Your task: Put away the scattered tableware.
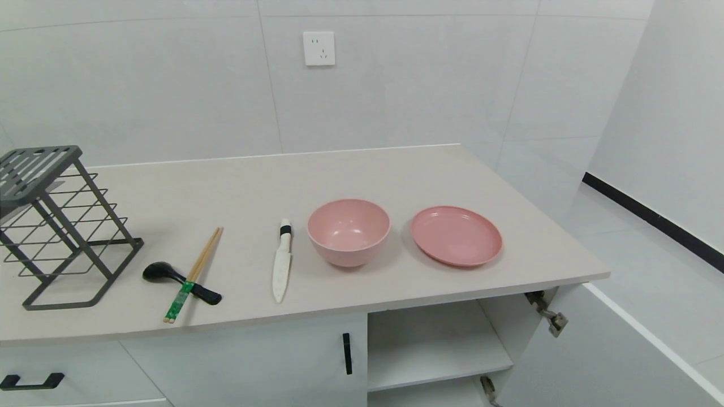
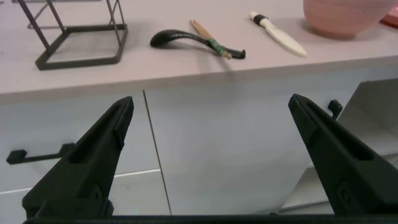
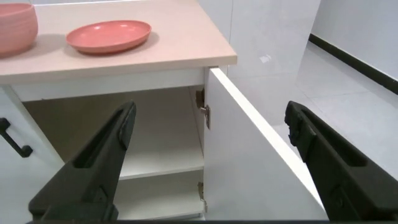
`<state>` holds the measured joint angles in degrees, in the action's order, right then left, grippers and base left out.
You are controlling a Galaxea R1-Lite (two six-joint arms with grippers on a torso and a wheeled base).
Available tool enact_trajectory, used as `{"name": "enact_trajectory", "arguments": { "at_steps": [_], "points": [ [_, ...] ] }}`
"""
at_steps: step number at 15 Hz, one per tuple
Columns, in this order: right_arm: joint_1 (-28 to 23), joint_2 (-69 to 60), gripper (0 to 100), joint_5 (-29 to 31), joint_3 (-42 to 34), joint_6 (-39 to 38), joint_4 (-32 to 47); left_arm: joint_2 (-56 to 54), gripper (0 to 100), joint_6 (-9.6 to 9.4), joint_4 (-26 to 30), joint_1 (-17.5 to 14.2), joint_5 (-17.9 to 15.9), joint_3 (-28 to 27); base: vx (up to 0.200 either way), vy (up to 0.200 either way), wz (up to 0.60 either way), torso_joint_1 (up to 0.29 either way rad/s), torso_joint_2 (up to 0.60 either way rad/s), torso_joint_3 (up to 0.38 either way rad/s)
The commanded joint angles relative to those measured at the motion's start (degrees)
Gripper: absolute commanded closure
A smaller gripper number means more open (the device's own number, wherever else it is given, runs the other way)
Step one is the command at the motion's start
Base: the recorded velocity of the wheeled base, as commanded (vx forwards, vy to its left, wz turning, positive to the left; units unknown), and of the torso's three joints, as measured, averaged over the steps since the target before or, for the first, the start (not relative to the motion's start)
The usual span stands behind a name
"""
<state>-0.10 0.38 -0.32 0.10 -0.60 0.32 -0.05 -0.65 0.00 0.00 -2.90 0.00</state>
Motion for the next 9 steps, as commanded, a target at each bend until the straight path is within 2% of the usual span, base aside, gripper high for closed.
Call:
{"name": "enact_trajectory", "arguments": {
  "at_steps": [1,5,9],
  "points": [
    [0.0,0.1,0,0.0,0.0,0.0,0.0,0.0,0,-0.06,-0.1,-0.1,0.0,0.0,0.000,0.000,0.00,0.124,-0.21,-0.105],
    [0.0,0.1,0,0.0,0.0,0.0,0.0,0.0,0,0.03,0.0,-0.1,0.0,0.0,0.000,0.000,0.00,0.058,-0.11,-0.062],
    [0.0,0.1,0,0.0,0.0,0.0,0.0,0.0,0,0.03,-0.1,-0.1,0.0,0.0,0.000,0.000,0.00,0.244,-0.46,-0.223]
  ]
}}
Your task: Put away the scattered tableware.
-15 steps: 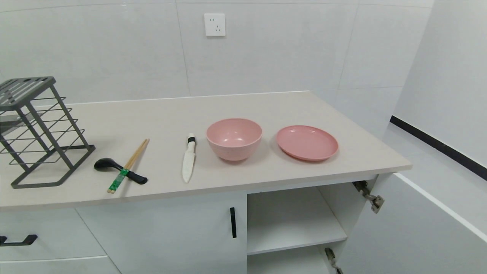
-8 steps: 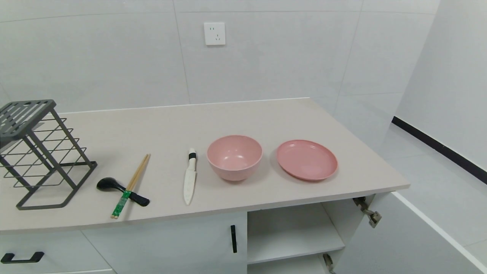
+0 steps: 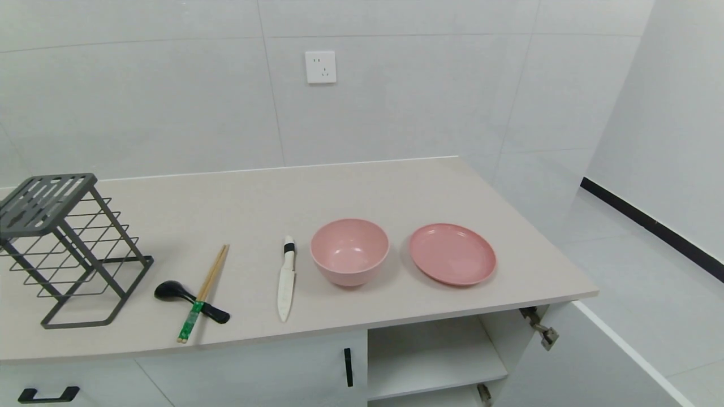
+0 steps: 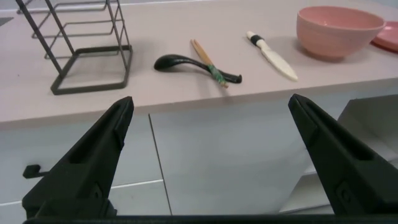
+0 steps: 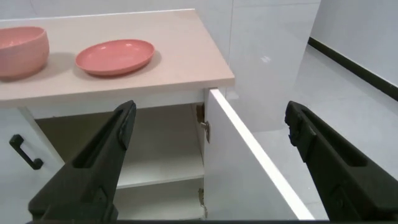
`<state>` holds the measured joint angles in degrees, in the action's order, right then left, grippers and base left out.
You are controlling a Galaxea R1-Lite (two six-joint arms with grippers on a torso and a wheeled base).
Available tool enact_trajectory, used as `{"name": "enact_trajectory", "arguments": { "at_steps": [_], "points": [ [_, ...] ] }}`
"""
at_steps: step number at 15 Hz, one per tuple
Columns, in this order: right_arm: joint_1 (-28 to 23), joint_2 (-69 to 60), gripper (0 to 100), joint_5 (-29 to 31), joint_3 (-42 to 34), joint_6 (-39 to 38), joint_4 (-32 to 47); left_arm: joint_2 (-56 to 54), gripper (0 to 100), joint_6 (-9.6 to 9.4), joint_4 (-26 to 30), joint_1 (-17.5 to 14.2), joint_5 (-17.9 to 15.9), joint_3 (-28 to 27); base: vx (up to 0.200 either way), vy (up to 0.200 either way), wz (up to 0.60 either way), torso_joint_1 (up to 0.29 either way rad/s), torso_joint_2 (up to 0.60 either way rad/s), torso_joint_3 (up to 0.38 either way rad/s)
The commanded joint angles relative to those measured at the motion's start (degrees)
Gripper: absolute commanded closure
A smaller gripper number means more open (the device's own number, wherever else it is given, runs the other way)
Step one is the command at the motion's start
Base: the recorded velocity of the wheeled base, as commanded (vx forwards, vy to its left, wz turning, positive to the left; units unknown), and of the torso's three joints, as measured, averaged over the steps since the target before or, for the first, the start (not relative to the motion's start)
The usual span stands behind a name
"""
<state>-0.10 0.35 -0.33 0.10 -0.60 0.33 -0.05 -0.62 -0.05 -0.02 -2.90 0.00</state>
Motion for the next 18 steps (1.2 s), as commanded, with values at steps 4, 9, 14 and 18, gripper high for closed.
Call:
{"name": "enact_trajectory", "arguments": {
  "at_steps": [4,9,14,18],
  "points": [
    [0.0,0.1,0,0.0,0.0,0.0,0.0,0.0,0,0.01,0.0,-0.1,-0.1,0.0,0.100,0.000,0.00,0.282,-0.55,-0.266],
    [0.0,0.1,0,0.0,0.0,0.0,0.0,0.0,0,-0.08,0.0,0.0,0.0,0.0,0.040,0.000,0.00,0.077,-0.13,-0.061],
    [0.0,0.1,0,0.0,0.0,0.0,0.0,0.1,0,-0.08,0.0,-0.1,0.0,0.0,0.000,0.000,0.00,0.000,0.00,0.000],
    [0.0,0.1,0,0.0,0.0,0.0,0.0,0.0,0,-0.08,0.0,-0.1,0.0,0.0,0.000,0.000,0.00,0.000,0.00,0.000]
  ]
}}
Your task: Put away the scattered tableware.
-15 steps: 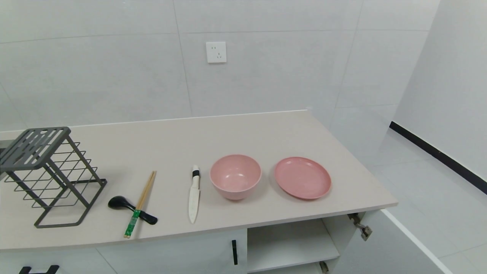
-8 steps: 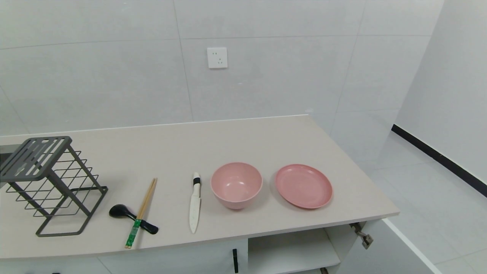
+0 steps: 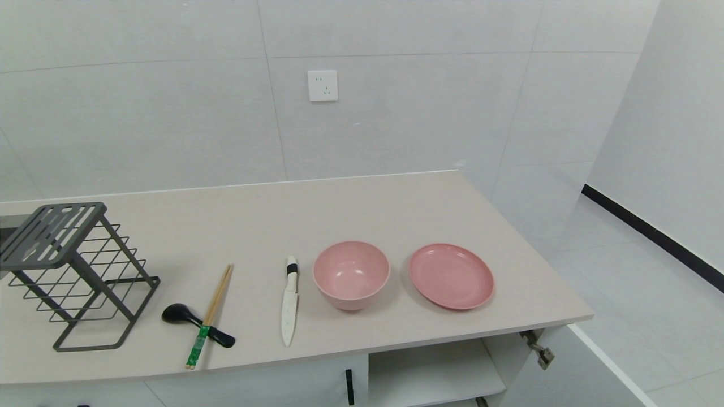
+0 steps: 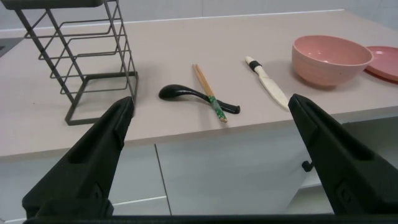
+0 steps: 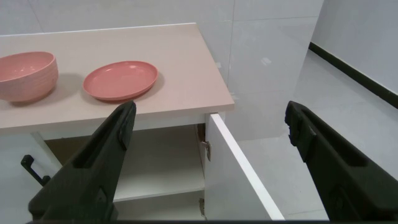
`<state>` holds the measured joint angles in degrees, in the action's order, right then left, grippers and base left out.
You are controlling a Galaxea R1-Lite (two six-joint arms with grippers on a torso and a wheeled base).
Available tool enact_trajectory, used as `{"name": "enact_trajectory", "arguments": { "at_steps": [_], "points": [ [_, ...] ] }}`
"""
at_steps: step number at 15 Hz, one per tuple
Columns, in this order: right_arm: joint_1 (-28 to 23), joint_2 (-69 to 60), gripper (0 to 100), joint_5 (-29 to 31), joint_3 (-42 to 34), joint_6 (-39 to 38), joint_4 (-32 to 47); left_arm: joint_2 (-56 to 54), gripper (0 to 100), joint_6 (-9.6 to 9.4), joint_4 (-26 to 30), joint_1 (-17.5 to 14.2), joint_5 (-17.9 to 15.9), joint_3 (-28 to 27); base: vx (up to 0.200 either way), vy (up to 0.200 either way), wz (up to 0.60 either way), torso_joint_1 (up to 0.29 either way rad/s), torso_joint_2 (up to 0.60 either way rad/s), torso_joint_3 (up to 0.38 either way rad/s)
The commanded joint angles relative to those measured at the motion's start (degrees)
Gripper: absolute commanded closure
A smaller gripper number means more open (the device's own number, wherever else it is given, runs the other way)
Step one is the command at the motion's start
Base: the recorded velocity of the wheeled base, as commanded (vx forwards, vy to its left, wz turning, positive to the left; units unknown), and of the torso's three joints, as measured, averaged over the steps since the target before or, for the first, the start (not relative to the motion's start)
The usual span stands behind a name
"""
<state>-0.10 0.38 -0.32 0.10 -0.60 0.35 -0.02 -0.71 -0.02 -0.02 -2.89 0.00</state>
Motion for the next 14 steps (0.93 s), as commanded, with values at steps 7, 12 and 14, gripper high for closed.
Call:
{"name": "enact_trajectory", "arguments": {
  "at_steps": [7,12,14],
  "points": [
    [0.0,0.1,0,0.0,0.0,0.0,0.0,0.0,0,0.00,-0.1,0.0,0.0,0.0,0.000,0.000,0.00,0.000,0.00,0.000],
    [0.0,0.1,0,0.0,0.0,0.0,0.0,0.0,0,0.00,-0.1,0.0,0.0,0.0,0.000,0.000,0.00,0.243,-0.01,0.214],
    [0.0,0.1,0,0.0,0.0,0.0,0.0,0.0,0,-0.08,-0.1,-0.1,-0.1,0.0,0.000,0.000,0.00,0.327,-0.04,0.266]
  ]
}}
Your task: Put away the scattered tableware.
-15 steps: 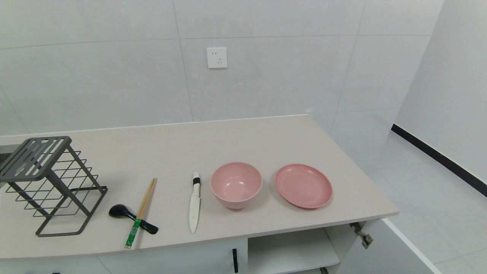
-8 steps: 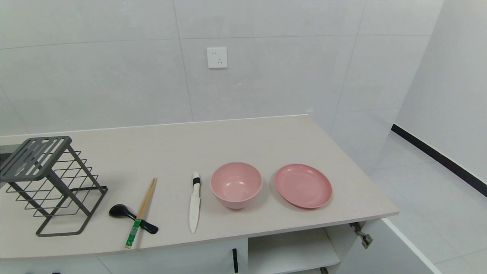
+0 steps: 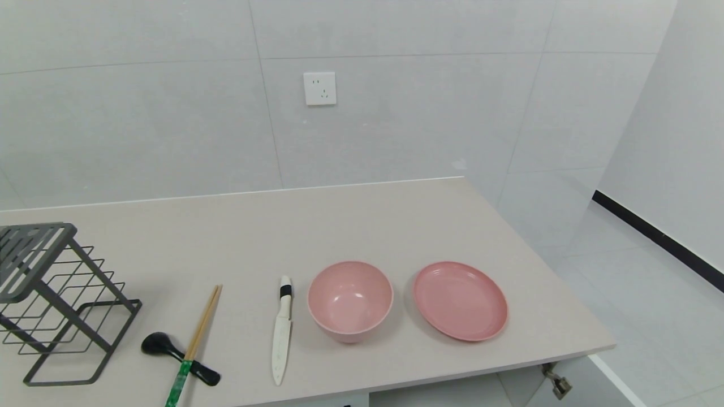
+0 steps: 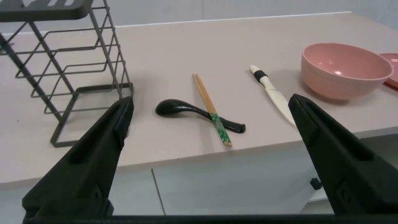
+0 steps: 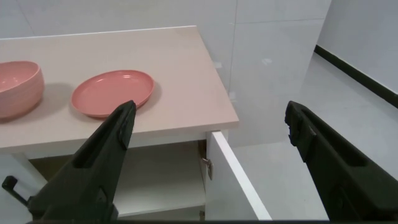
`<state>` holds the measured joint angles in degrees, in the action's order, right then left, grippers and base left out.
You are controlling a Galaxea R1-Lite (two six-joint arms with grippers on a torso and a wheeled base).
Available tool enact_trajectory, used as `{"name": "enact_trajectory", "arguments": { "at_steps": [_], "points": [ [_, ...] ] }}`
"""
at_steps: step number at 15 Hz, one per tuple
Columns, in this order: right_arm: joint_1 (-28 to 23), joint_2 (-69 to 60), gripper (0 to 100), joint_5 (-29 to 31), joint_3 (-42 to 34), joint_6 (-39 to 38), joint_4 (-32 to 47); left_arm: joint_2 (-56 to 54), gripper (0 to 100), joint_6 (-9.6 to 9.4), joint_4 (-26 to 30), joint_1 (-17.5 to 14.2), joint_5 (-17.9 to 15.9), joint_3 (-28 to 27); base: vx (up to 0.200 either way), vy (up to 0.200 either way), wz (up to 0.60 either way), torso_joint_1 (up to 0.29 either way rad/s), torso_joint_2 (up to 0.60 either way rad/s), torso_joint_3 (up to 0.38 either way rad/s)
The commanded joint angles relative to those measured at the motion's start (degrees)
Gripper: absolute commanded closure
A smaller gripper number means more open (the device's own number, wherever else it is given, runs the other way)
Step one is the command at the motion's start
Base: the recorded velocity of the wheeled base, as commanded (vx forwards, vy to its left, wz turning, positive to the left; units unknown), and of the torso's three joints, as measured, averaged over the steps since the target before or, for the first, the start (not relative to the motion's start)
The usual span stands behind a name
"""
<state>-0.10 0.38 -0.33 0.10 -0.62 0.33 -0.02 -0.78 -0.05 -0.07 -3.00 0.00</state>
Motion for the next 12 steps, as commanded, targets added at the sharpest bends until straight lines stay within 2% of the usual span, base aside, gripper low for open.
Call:
{"name": "enact_trajectory", "arguments": {
  "at_steps": [1,3,6,9,12],
  "points": [
    [0.0,0.1,0,0.0,0.0,0.0,0.0,0.0,0,-0.19,0.0,0.0,-0.1,0.0,0.000,0.000,0.00,0.232,-0.04,0.183],
    [0.0,0.1,0,0.0,0.0,0.1,0.0,0.0,0,-0.01,0.0,0.0,0.0,0.0,0.000,0.000,0.00,0.115,-0.02,0.090],
    [0.0,0.1,0,-0.1,0.0,0.3,0.0,0.1,0,0.16,0.0,0.0,-0.1,0.0,0.000,0.000,0.00,0.000,0.00,0.000],
    [-0.1,0.1,0,0.0,2.0,0.3,-8.2,0.1,0,0.08,0.0,0.0,-0.2,0.0,0.000,0.000,0.00,0.000,0.00,0.000],
    [1.9,3.9,0,-5.1,10.0,-0.3,-1.6,0.1,0,0.16,0.0,0.0,-0.1,0.0,0.000,0.000,0.00,0.000,0.00,0.000]
  ]
}}
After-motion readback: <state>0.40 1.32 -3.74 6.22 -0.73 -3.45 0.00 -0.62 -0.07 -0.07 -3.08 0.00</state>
